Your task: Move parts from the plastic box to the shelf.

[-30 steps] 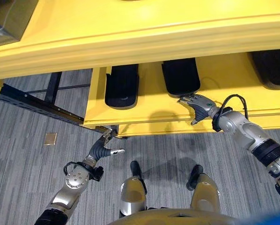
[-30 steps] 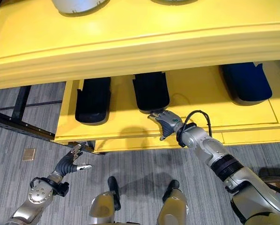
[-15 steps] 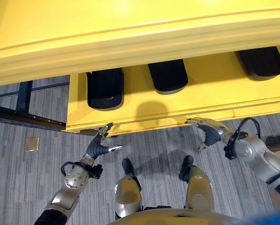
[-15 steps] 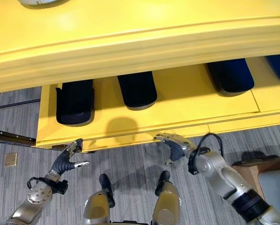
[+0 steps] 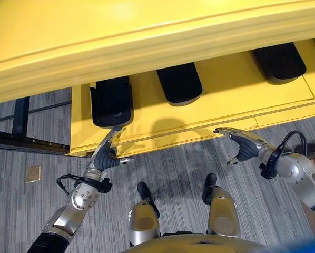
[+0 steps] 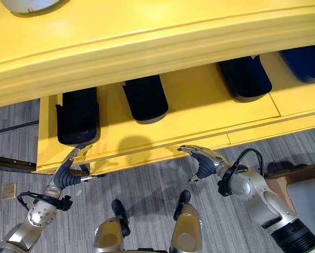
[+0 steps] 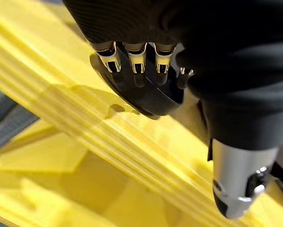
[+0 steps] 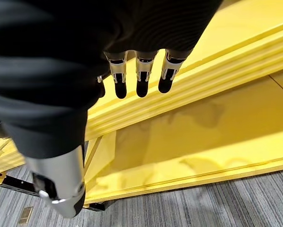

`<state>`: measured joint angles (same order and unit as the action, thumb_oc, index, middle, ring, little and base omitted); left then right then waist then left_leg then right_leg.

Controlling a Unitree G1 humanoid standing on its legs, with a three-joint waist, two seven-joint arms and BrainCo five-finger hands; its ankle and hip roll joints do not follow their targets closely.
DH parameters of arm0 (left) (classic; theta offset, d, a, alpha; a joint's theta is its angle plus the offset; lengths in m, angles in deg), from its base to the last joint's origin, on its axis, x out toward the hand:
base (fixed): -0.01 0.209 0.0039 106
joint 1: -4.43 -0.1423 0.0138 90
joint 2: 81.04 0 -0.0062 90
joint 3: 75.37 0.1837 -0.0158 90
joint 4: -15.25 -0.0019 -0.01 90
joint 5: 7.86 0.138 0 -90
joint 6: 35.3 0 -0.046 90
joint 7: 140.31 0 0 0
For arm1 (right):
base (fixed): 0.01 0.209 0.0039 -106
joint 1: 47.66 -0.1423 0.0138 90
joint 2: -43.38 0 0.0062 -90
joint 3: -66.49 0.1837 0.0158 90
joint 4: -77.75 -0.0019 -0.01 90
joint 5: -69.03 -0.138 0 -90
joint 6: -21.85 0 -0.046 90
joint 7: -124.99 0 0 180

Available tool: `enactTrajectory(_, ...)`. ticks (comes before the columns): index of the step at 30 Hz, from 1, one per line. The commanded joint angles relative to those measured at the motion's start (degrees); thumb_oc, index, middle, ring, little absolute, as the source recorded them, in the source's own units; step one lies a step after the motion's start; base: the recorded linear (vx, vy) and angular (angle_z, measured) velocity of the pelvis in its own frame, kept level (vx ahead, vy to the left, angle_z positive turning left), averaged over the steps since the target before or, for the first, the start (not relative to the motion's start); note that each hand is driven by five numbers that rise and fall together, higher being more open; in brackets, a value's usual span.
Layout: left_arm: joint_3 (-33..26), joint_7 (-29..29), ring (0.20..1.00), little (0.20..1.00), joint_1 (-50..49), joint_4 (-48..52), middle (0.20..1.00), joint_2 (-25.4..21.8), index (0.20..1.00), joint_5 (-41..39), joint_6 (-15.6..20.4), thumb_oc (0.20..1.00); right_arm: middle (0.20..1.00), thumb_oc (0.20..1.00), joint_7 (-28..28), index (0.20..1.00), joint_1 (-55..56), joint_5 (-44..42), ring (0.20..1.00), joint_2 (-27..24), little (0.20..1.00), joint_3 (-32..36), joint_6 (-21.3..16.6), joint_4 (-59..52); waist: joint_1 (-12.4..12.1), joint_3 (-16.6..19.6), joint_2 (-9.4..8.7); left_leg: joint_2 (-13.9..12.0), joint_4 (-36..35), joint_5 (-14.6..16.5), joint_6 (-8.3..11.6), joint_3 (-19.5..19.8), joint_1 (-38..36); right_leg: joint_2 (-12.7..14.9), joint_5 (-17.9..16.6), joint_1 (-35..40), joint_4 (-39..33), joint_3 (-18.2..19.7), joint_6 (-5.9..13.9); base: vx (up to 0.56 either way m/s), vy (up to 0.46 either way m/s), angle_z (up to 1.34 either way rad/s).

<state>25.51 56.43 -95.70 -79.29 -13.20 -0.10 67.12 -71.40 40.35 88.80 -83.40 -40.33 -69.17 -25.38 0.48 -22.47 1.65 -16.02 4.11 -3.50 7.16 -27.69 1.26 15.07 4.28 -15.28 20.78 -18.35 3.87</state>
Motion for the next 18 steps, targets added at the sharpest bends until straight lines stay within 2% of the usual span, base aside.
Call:
enactTrajectory(1, -1.91, 2.17, 1.000, 1.000, -0.57, 1.64, 1.000, -4.11, 1.000, 3.88, -3.37, 1.000, 1.000, 1.000, 2.09, 1.000, -0.04, -0.32, 1.000, -0.22, 1.000, 1.47, -1.93, -3.19, 0.70, 1.05, -2.12, -0.96, 3.81, 0.74, -0.27, 1.78, 2.76, -1.80, 1.59, 7.94, -4.28, -1.22, 1.59, 0.00, 0.000, 0.00)
enactTrajectory(3, -1.32, 1.88, 1.000, 1.000, -0.27, -0.10, 1.000, -4.39, 1.000, 4.19, -5.48, 1.000, 1.000, 1.000, 2.00, 1.000, -0.44, -0.42, 1.000, -0.29, 1.000, 1.61, -1.91, -2.76, 0.83, 0.96, -2.11, -0.81, 3.81, 0.78, -0.28, 1.86, 2.80, -2.01, 1.50, 7.90, -4.44, -1.02, 1.57, -0.02, -0.002, -0.01)
enactTrajectory(6, -0.55, 1.56, 1.000, 1.000, 0.12, -1.85, 1.000, -4.33, 1.000, 5.74, -6.12, 1.000, 1.000, 1.000, 2.06, 1.000, -0.75, -0.23, 1.000, -0.23, 1.000, 1.48, -1.75, -2.58, 1.03, 0.82, -2.10, -0.79, 3.81, 0.82, -0.29, 1.80, 2.82, -2.13, 1.48, 7.84, -4.56, -0.82, 1.57, -0.01, 0.000, -0.01)
enactTrajectory(18, 2.36, -0.80, 1.000, 1.000, 0.77, -1.64, 1.000, -5.75, 1.000, 8.22, -3.64, 1.000, 1.000, 1.000, 1.79, 1.000, -0.53, -0.11, 1.000, -1.38, 1.000, 2.66, -1.72, -3.14, 1.80, 0.52, -2.09, -0.75, 3.83, 0.96, -0.25, 1.37, 2.98, -2.41, 1.19, 7.67, -5.32, -0.19, 1.55, 0.00, 0.000, 0.00)
